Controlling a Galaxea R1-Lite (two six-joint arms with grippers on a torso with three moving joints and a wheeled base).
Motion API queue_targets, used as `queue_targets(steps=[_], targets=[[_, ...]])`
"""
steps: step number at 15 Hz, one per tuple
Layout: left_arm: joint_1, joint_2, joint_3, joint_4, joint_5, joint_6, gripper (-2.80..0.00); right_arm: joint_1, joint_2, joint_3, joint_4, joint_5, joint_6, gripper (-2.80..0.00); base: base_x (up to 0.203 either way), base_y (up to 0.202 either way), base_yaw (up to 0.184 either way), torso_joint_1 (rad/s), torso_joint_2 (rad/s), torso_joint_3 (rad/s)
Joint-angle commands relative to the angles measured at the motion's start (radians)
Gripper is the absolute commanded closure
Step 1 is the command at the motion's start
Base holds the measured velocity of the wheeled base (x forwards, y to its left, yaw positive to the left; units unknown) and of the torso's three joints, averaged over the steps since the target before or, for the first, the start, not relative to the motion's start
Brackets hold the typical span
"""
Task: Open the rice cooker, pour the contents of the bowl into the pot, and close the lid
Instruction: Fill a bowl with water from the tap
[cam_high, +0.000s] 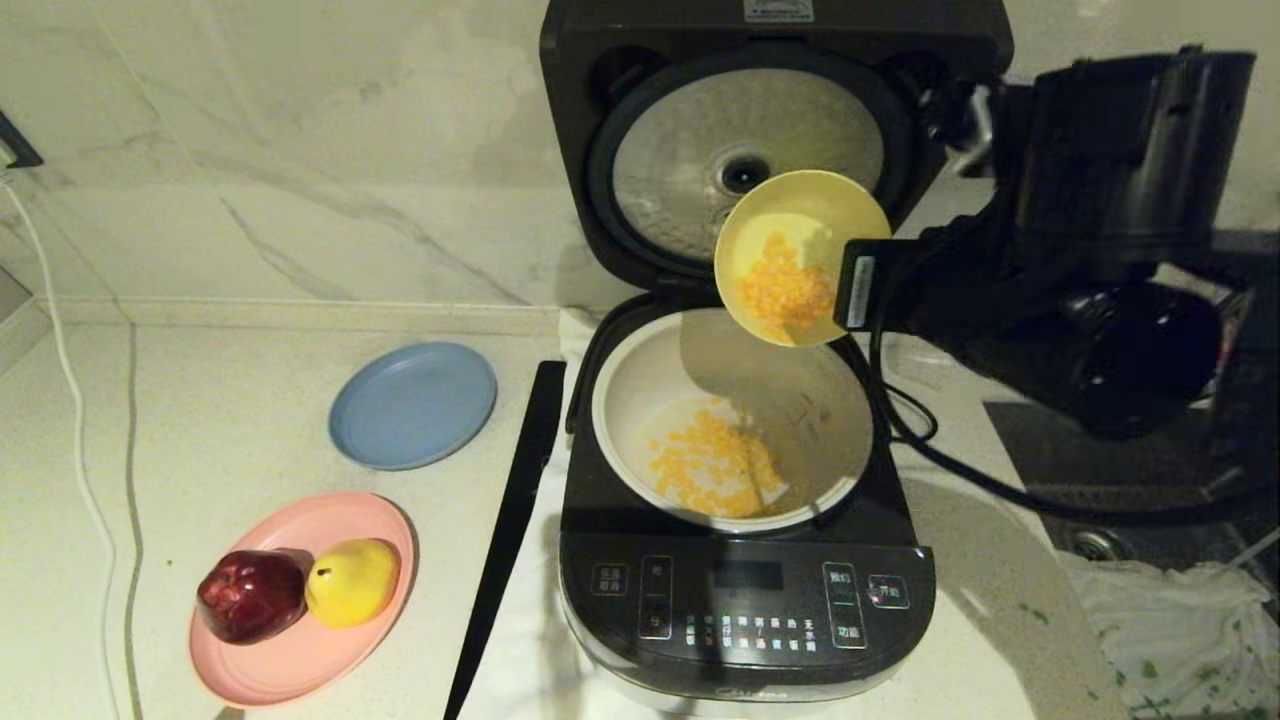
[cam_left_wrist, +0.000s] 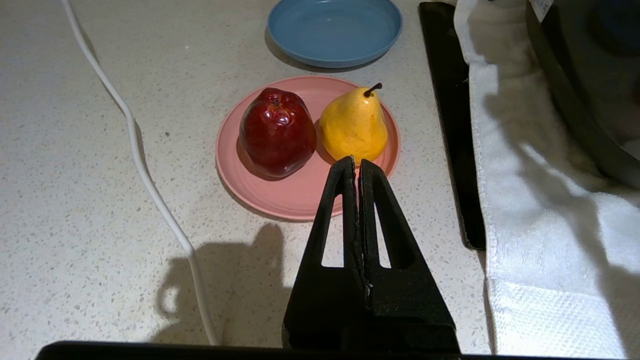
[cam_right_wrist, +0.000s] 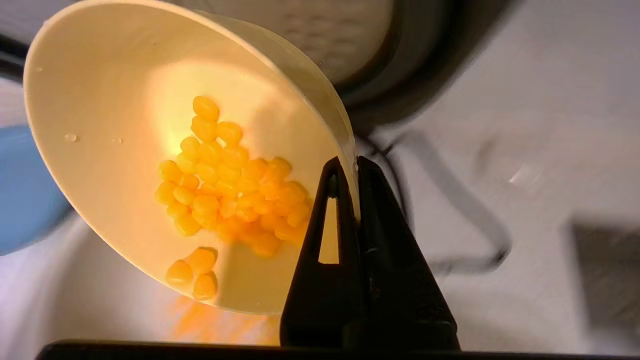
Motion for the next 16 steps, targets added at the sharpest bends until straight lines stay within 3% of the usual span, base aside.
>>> queue_targets(steps=[1, 4, 6, 9, 12, 16], targets=[[0.000, 0.000, 0.008, 0.000, -0.001, 0.000, 0.00, -0.020, -0.106, -0.133, 0.509, 0.117, 0.191, 0.00, 0.000, 0.000, 0.000, 0.000, 0.00, 0.000], [0.000, 0.000, 0.008, 0.000, 0.000, 0.000, 0.00, -0.068, -0.201, -0.189, 0.749, 0.271, 0.267, 0.00, 0.000, 0.000, 0.000, 0.000, 0.00, 0.000], [0.000, 0.000, 0.008, 0.000, -0.001, 0.000, 0.00, -0.122, -0.258, -0.189, 0.850, 0.364, 0.276, 0.00, 0.000, 0.000, 0.000, 0.000, 0.00, 0.000], [0.000, 0.000, 0.008, 0.000, -0.001, 0.000, 0.00, -0.288, -0.332, -0.169, 0.951, 0.516, 0.277, 0.00, 0.000, 0.000, 0.000, 0.000, 0.00, 0.000], [0.000, 0.000, 0.008, 0.000, -0.001, 0.000, 0.00, -0.568, -0.366, -0.117, 0.987, 0.640, 0.274, 0.00, 0.000, 0.000, 0.000, 0.000, 0.00, 0.000], [0.000, 0.000, 0.008, 0.000, -0.001, 0.000, 0.00, -1.043, -0.322, -0.015, 0.988, 0.830, 0.242, 0.00, 0.000, 0.000, 0.000, 0.000, 0.00, 0.000]])
